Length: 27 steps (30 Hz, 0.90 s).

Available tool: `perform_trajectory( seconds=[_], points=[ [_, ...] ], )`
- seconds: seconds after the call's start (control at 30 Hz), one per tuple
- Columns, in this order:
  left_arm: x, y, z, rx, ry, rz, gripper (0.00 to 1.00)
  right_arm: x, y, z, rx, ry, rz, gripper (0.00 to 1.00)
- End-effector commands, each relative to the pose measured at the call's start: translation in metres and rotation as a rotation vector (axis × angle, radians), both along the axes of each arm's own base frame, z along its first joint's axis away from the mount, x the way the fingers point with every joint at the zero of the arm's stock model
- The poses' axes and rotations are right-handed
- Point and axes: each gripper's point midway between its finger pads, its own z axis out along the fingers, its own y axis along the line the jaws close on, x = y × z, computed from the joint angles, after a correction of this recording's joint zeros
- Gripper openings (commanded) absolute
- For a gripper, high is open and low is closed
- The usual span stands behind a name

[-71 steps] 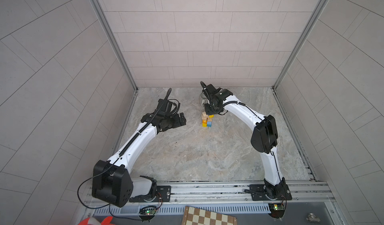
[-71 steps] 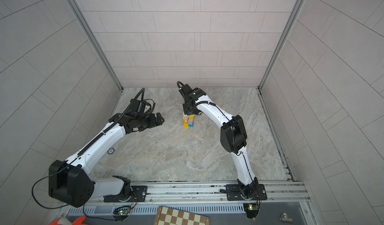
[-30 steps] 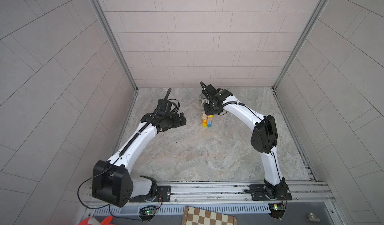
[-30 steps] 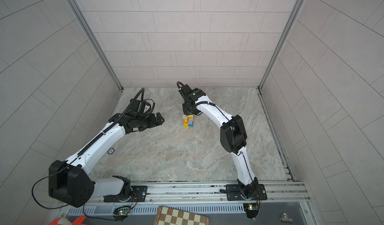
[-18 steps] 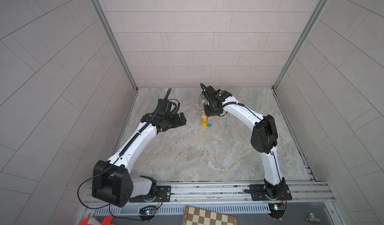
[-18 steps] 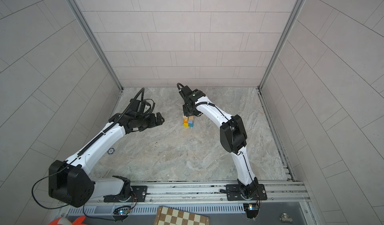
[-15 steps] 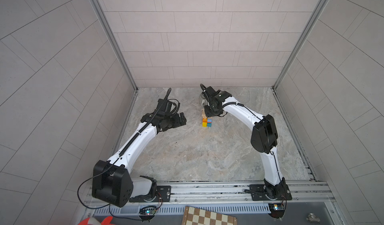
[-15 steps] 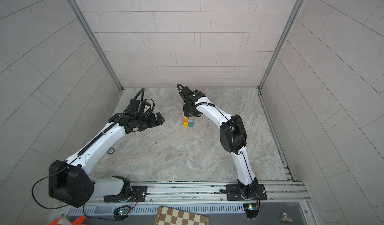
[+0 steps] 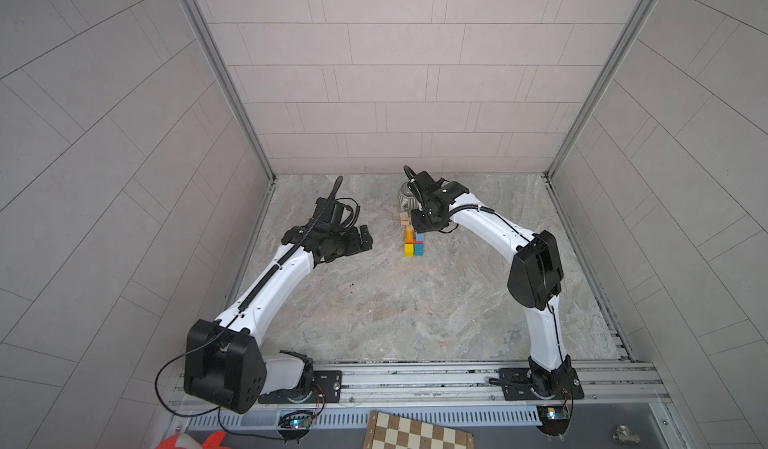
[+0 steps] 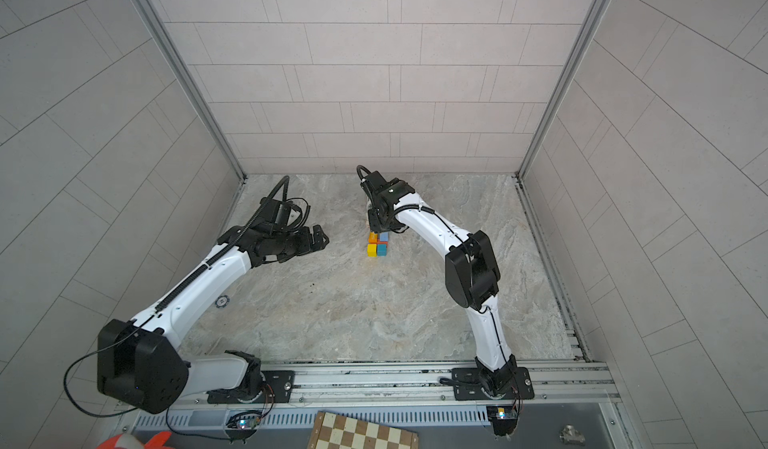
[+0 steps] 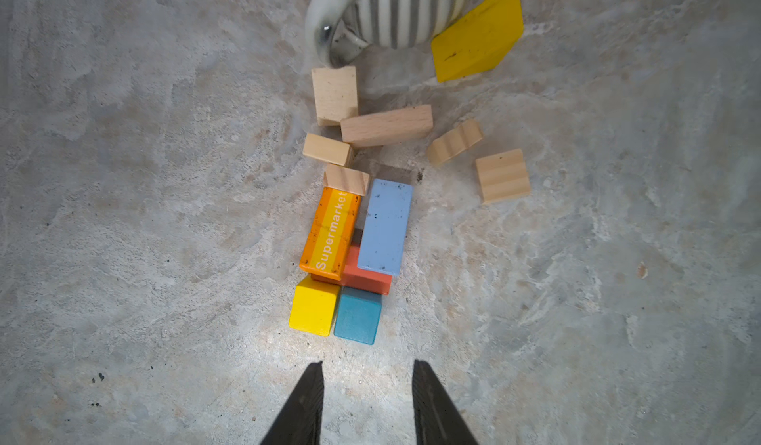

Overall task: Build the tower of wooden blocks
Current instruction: 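Raise the right gripper away from the stack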

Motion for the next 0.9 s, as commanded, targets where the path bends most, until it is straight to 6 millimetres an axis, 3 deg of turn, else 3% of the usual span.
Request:
perform_trajectory(
  seconds=[0.0, 0.17, 0.3, 0.4, 0.47, 0.53, 0.57, 0.67, 0.77, 0.87],
  points=[
    [-0.001, 0.001, 0.004, -0.002, -0.021, -0.014, 1.00, 0.000, -0.014, 0.033, 0.029, -0.072, -0.014, 0.38],
    [0.000, 0.004, 0.005, 0.018, -0.032, -0.023, 1.00, -0.004, -0.037, 0.054, 0.078, -0.144, -0.040, 0.41],
    [0.002, 0.013, 0.009, 0.072, -0.055, -0.007, 1.00, -0.012, -0.067, 0.069, 0.110, -0.213, -0.066, 0.43],
    [0.010, 0.027, 0.017, 0.147, -0.100, 0.039, 1.00, -0.021, -0.102, 0.086, 0.093, -0.386, -0.102, 0.58],
    [0.019, 0.044, 0.021, 0.225, -0.128, 0.106, 1.00, -0.025, -0.134, 0.096, 0.044, -0.539, -0.168, 0.78],
    [0.028, 0.063, 0.025, 0.301, -0.153, 0.190, 1.00, -0.031, -0.170, 0.105, 0.055, -0.639, -0.258, 0.90],
    [0.032, 0.069, 0.027, 0.328, -0.172, 0.204, 1.00, -0.034, -0.184, 0.106, 0.062, -0.670, -0.292, 0.99],
    [0.047, 0.088, 0.032, 0.439, -0.261, 0.259, 1.00, -0.048, -0.222, 0.107, -0.023, -0.821, -0.353, 0.99],
    [0.058, 0.109, 0.038, 0.567, -0.375, 0.309, 1.00, -0.066, -0.254, 0.095, -0.143, -0.913, -0.434, 0.99],
    [0.062, 0.133, 0.034, 0.708, -0.444, 0.324, 1.00, -0.082, -0.278, 0.069, -0.270, -0.913, -0.480, 0.99]
  ],
)
